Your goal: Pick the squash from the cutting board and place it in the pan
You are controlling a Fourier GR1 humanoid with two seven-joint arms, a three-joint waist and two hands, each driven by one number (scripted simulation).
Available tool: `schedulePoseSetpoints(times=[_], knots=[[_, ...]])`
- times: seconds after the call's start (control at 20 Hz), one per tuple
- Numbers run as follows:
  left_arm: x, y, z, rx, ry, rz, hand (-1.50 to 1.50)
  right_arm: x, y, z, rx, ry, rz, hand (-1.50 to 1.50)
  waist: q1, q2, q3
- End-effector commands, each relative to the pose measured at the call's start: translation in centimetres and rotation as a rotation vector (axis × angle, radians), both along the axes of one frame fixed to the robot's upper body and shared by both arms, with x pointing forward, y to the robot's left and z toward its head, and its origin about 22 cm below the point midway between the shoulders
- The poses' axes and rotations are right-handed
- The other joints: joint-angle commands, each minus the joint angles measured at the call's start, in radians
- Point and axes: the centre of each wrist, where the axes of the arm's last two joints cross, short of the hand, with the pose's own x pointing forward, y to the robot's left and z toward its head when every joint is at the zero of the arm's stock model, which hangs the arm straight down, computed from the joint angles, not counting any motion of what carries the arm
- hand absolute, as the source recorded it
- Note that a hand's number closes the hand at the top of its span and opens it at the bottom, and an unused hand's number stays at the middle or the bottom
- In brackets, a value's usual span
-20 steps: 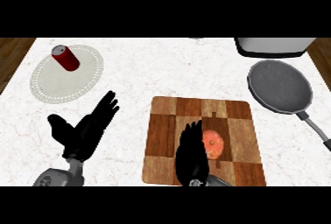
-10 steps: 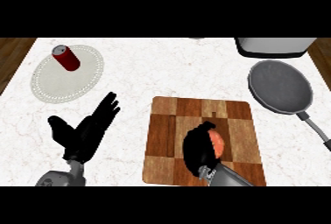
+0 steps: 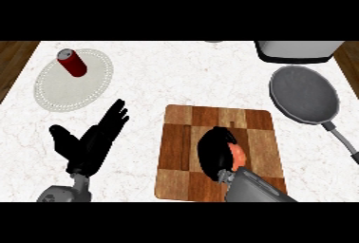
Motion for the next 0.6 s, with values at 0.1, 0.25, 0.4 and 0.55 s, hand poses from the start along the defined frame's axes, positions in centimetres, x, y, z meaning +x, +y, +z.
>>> schedulePoseSetpoints(times=[0.1,0.25,0.4,0.55], knots=[[-0.7,0.1,-0.4,-0.014,-0.012,0.023,0.00,2.5,0.0,1.6,0.435,-0.018,-0.458,1.50,-0.034,0.007,0.006],[-0.7,1.4,-0.6,-0.010,-0.003,0.048,0.00,3.4,-2.4,2.6,0.693,-0.104,-0.725,1.50,-0.043,0.009,0.009],[-1.0,0.9,-0.8,-0.013,0.009,0.005,0.00,3.6,-1.5,5.1,0.843,-0.355,-0.781,1.50,-0.004,0.003,0.004],[0.1,0.0,0.0,-0.005,0.000,0.008,0.00,4.0,0.1,7.7,0.954,-0.544,-0.741,1.50,0.002,0.003,0.002]])
